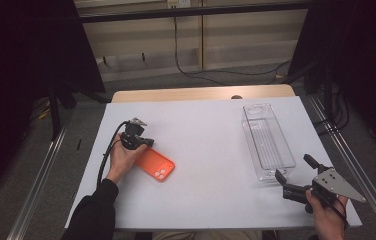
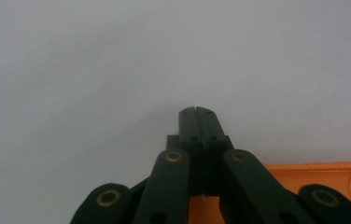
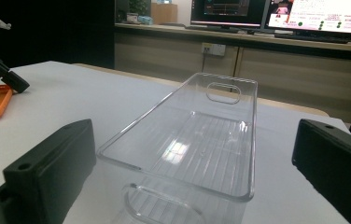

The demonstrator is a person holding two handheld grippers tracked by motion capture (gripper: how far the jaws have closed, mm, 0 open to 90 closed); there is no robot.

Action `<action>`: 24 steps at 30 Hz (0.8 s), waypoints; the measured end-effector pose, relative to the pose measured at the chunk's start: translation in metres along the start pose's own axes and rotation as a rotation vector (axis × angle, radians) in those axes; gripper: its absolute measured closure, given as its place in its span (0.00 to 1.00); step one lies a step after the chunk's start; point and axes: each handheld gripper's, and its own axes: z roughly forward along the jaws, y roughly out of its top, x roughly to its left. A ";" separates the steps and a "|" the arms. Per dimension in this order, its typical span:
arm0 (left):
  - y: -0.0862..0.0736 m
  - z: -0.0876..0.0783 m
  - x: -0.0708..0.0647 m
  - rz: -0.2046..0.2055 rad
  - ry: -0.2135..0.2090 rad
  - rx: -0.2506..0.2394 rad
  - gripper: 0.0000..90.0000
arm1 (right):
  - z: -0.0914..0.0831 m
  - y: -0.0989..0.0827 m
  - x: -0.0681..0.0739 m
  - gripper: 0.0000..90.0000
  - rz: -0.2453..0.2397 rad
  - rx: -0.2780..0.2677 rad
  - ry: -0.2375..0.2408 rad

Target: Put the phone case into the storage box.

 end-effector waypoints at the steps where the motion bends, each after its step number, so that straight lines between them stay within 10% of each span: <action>1: -0.001 -0.001 0.001 0.002 -0.001 0.004 1.00 | 0.000 0.000 0.000 0.00 -0.001 0.000 0.001; 24: -0.015 -0.012 0.005 -0.020 0.005 -0.009 1.00 | 0.000 0.000 0.000 0.00 -0.001 0.001 -0.001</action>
